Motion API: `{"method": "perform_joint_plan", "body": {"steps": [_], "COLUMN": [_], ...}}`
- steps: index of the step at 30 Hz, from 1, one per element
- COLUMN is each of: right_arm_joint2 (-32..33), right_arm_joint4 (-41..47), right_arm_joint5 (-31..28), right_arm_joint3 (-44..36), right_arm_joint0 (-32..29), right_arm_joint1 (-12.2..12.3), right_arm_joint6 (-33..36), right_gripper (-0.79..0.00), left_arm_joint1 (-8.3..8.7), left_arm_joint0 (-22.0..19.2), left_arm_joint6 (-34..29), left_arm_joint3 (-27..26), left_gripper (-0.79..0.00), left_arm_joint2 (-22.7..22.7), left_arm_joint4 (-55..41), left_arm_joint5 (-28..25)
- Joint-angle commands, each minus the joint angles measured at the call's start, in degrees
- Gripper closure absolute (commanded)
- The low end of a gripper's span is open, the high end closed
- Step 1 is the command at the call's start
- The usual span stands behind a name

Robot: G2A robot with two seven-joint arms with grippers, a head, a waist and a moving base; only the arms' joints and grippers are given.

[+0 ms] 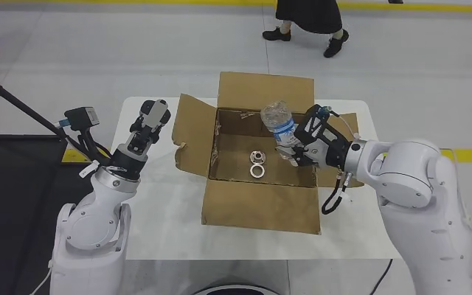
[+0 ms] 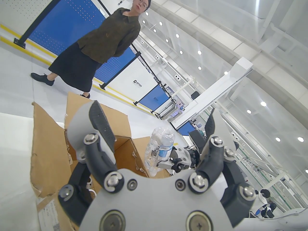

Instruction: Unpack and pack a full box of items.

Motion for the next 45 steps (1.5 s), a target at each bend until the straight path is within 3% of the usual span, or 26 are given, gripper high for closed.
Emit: {"method": "perform_joint_plan", "body": {"steps": [1,8,13,23,29,37,45], "right_arm_joint2": [0.0,0.5,4.3,20.8,30.7,34.8,28.1], "right_arm_joint4": [0.0,-0.8,-0.9,2.0,5.1,10.5,15.6], "right_arm_joint5": [0.0,1.5,3.7,6.7,7.7,6.9,4.0], "right_arm_joint3": [0.0,-0.4,-2.0,-8.6,-8.0,3.3,23.4], "right_arm_joint0": [0.0,-1.1,-3.8,-12.9,-18.1,-18.4,-10.6], "right_arm_joint1": [0.0,0.1,0.7,2.6,3.6,4.6,5.3], "right_arm_joint6": [0.0,-2.4,-4.8,-4.3,-2.5,0.4,1.3], "right_gripper": [0.0,0.0,0.0,0.0,0.0,0.0,0.0], "left_arm_joint1": [0.0,0.0,0.0,0.0,0.0,0.0,0.0], "left_arm_joint0": [0.0,0.0,0.0,0.0,0.0,0.0,0.0], "left_arm_joint6": [0.0,0.0,0.0,0.0,0.0,0.0,0.0], "left_arm_joint3": [0.0,0.0,0.0,0.0,0.0,0.0,0.0], "left_gripper": [-0.785,-0.785,-0.785,-0.785,-0.785,-0.785,-0.785], "left_arm_joint2": [0.0,0.0,0.0,0.0,0.0,0.0,0.0], "left_arm_joint4": [0.0,0.0,0.0,0.0,0.0,0.0,0.0], "left_arm_joint5": [0.0,0.0,0.0,0.0,0.0,0.0,0.0]}}
